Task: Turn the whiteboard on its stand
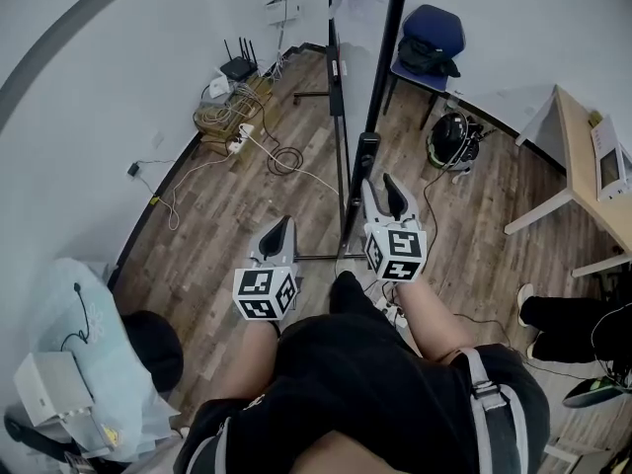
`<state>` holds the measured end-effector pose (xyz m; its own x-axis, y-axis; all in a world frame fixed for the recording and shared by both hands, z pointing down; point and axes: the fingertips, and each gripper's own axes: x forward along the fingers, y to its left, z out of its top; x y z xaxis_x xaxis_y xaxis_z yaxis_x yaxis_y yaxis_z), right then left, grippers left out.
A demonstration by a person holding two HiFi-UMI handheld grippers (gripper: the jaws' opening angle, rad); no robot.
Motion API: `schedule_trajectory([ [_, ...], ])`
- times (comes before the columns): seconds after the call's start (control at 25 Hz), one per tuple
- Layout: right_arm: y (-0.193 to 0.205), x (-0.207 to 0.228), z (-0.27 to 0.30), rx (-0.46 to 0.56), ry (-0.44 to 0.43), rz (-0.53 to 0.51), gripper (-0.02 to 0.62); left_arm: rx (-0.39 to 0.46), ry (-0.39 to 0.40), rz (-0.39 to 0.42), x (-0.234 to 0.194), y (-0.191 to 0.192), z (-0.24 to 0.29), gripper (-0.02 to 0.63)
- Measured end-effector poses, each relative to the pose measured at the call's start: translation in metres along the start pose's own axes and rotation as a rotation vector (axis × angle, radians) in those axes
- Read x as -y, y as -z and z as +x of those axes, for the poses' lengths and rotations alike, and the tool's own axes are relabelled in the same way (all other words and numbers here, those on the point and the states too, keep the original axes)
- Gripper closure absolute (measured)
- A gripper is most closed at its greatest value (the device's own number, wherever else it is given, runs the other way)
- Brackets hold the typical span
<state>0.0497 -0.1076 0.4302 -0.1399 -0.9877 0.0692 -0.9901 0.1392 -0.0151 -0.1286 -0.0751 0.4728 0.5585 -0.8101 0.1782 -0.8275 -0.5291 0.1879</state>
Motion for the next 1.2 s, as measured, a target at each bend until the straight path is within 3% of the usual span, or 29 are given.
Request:
schedule_trajectory([
  [0.16,-0.021,0.01,-0.027,0.086,0.031,-0.036,0.586,-0.006,0.021,0.006,0.013,0.003,0.003,0.598],
  [0.4,0.007,0.008,-0.049,0.033,0.068,-0.108,0.591,0.024,0.022,0.006,0.02,-0.001,-0.001,0.598],
  [0.52,0.022,0.001,-0.056,-0.003,0.025,-0.084,0.591,0.019,0.015,0.004,0.019,0.002,-0.003,0.598],
  [0.8,0.022,-0.015,-0.061,0.017,-0.084,-0.073,0.591,0.04,0.011,-0.01,0.024,-0.001,-0.006,0.598],
  [1.2,0.028,-0.03,-0.06,0.0,-0.121,-0.081,0.591,0.027,0.012,0.0,0.024,0.005,-0.012,0.598],
])
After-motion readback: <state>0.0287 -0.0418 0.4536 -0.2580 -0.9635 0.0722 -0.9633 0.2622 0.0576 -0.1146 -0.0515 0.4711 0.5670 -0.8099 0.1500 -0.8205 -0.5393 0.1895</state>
